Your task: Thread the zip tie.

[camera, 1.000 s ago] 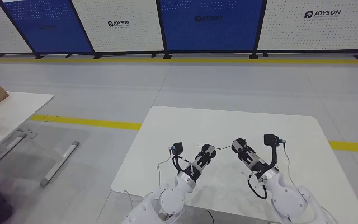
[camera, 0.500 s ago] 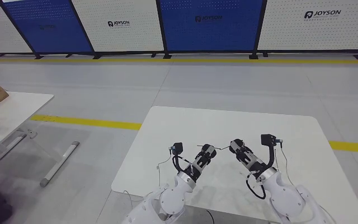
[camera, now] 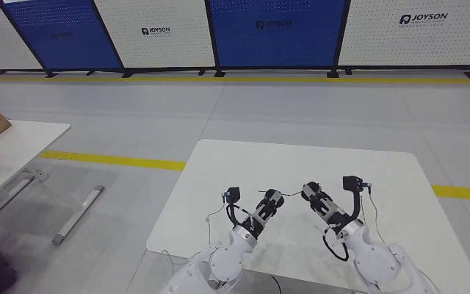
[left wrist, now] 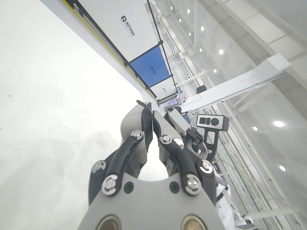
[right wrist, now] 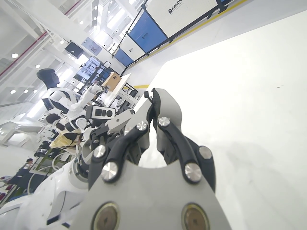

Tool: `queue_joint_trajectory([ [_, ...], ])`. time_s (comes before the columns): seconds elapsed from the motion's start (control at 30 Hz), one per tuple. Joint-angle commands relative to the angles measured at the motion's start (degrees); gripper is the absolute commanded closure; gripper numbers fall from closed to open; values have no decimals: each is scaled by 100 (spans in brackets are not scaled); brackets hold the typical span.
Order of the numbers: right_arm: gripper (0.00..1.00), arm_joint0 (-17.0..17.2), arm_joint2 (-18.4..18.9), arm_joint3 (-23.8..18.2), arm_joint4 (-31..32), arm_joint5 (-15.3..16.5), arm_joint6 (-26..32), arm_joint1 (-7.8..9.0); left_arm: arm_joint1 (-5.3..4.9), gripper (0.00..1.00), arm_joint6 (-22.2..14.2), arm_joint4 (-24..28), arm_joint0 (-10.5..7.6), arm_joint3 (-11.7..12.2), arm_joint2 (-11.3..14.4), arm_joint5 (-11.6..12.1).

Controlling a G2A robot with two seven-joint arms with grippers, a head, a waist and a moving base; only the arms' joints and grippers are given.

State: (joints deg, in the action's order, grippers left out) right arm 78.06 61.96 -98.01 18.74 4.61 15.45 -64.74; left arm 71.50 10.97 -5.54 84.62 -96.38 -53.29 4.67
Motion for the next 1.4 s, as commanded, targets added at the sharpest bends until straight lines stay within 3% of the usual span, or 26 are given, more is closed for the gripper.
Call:
queue_joint_trajectory([
  [0.0,100,-30,-24,27,36,-7,10,-13,0,100,0,0,0,0,0,0],
  [0.4,100,-134,-147,180,114,-6,78,-96,0,100,0,0,0,0,0,0],
  [0.73,100,-3,116,124,74,-2,-32,-99,0,100,0,0,0,0,0,0],
  [1.37,100,36,102,8,231,-64,139,-161,0,100,0,0,0,0,0,0],
])
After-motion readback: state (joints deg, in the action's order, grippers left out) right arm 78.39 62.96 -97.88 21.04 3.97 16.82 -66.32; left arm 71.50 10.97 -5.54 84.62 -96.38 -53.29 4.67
